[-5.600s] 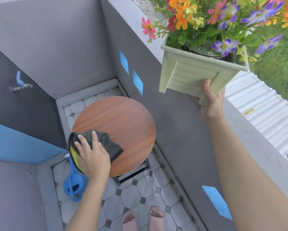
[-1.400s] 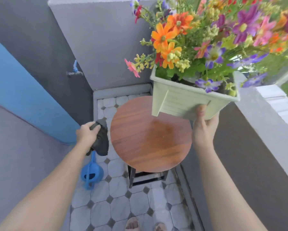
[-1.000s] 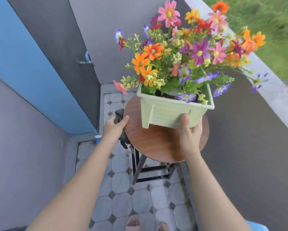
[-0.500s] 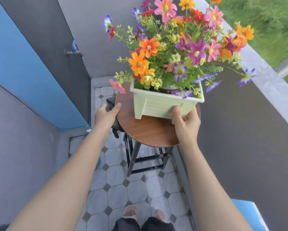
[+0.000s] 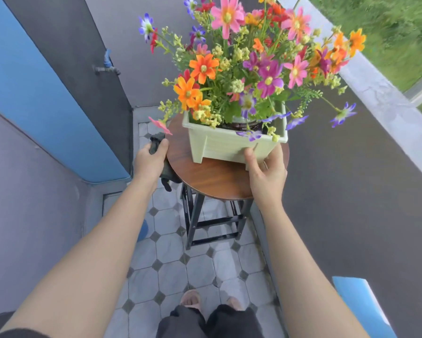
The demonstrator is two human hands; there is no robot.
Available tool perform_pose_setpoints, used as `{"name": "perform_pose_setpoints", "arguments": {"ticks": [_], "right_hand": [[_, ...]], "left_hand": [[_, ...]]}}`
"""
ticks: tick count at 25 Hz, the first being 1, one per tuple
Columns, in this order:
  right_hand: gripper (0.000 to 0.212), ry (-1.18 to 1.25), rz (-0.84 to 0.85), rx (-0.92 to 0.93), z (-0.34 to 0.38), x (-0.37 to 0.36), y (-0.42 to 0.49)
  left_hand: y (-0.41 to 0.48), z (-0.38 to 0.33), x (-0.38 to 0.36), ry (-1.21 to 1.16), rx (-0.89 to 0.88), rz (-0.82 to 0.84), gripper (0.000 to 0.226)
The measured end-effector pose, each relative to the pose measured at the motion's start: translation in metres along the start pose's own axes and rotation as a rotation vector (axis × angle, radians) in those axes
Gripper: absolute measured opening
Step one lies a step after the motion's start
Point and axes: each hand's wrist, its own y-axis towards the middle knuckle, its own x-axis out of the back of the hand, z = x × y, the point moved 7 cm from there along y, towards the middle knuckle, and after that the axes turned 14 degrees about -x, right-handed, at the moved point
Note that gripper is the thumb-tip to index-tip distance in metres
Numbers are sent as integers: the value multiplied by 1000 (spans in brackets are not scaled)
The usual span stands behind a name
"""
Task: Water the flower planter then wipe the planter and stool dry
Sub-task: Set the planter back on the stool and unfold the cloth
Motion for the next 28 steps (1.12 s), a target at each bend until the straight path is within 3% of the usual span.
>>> {"name": "perform_pose_setpoints", "arguments": {"ticks": [3,6,9,12,15,17,19,22,25,28], "right_hand": [[52,31,-71,-160,-7,1,-46],[43,-86,-53,-259,-14,-15,-100],[24,-173,225,-254,14,-55,-139],[23,-278,515,-141,81,-102,-153],[37,-326,644,-81,149,-141,-160],[48,-303,720,-111,187,-163,-167],[44,-264,757,-97,227,-177,-170],[22,-247,615,103,289,-171,-157],[26,-258,328,294,345,-129,-134],[25,-165,49,342,392,-50,-97]], "left_hand": [[-22,8,21,-8,99,-36,31],[-49,5,52,-65,198,-47,23],[-72,-38,94,-142,231,-139,33],[-88,-90,133,-295,196,-188,23],[-96,-149,163,-405,134,-149,3],[-100,-190,183,-484,97,-118,8],[-101,-231,205,-508,14,-94,11],[-91,-285,231,-347,-178,-46,13],[-80,-349,229,-248,-374,37,14],[-75,-423,187,-248,-563,183,18]]}}
